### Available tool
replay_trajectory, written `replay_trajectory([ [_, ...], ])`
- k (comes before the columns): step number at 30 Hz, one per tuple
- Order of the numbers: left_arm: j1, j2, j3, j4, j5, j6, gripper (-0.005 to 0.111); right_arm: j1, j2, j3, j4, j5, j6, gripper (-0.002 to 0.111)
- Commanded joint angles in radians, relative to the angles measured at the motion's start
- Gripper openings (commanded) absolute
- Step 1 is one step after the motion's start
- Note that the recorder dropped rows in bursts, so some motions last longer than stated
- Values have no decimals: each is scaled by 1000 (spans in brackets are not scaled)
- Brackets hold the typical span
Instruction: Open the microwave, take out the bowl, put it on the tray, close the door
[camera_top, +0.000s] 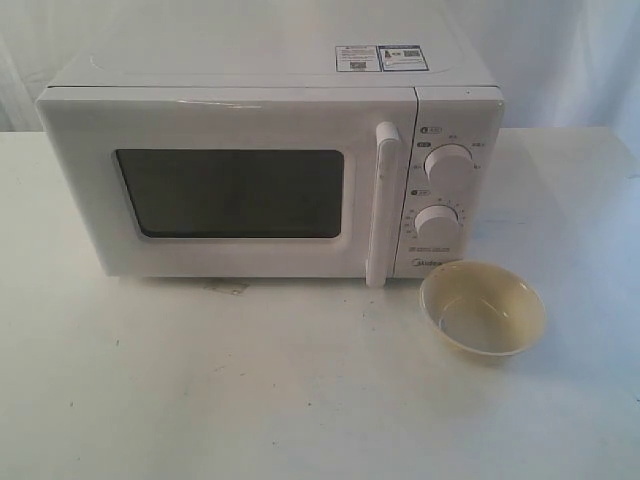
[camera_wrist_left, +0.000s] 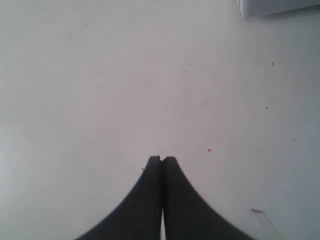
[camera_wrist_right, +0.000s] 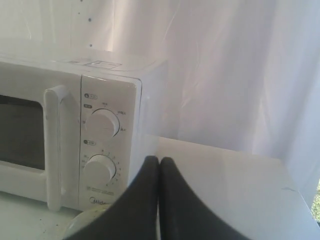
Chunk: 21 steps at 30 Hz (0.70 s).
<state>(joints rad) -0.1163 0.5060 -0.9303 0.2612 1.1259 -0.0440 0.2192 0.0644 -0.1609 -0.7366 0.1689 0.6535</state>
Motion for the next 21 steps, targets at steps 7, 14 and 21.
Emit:
replay_trajectory([
  [7,-5,-8,-7,1,51,-5,0,-6,-56,47,438,-26,-450,0],
  [14,-5,-8,-7,1,51,-5,0,-6,-64,106,719,-64,-747,0],
  [21,-5,-8,-7,1,51,-5,0,-6,-64,155,737,-104,-761,0],
])
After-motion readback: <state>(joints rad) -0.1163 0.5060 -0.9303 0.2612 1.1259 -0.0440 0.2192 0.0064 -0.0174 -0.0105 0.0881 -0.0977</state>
